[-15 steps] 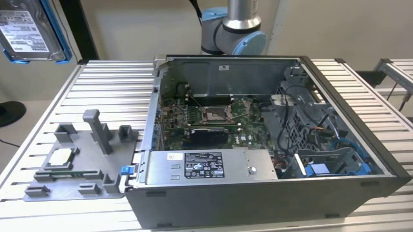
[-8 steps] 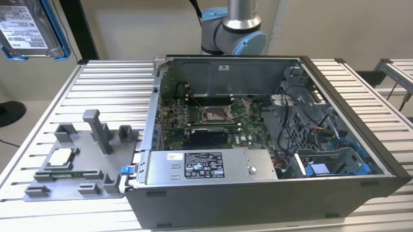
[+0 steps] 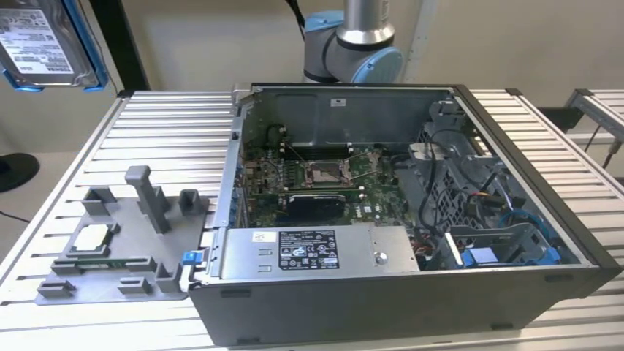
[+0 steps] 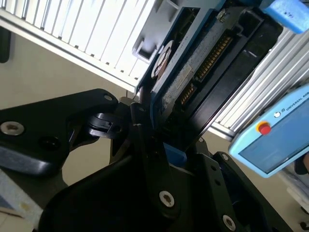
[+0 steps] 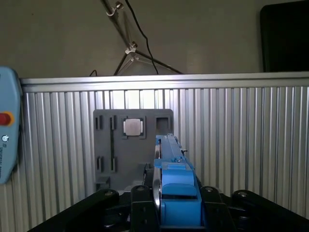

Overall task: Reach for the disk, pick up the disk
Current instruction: 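Pick up the disk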

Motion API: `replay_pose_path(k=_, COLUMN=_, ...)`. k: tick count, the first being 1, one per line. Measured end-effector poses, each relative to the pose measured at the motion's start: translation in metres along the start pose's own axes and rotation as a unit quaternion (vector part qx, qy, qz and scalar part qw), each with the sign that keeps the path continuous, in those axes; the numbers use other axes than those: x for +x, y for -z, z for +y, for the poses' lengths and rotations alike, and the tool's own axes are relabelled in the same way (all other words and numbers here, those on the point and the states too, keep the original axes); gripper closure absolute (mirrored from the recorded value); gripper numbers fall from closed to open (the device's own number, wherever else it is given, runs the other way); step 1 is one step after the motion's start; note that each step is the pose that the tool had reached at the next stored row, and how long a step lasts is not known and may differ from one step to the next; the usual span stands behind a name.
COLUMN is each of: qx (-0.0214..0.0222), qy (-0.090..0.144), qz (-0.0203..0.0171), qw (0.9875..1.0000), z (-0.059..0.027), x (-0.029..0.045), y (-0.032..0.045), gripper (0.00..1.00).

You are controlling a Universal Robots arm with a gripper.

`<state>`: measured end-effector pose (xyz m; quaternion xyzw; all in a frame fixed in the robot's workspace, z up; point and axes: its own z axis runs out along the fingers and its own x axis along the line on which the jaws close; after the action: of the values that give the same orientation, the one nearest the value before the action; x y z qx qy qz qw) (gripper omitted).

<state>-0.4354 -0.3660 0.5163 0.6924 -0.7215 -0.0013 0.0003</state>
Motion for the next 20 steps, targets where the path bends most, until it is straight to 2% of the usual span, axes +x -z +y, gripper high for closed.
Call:
replay_pose_path(k=9, qx=0.0, qy=0.0, qz=0.0, qw=1.0, z=-0.0215, x=-0.0009, y=0.0001, gripper=1.0)
replay_pose_path(k=20, qx=0.0, qy=0.0, qz=0.0, qw=1.0, z=-0.0237, x=-0.001, y=0.0001, gripper=1.0)
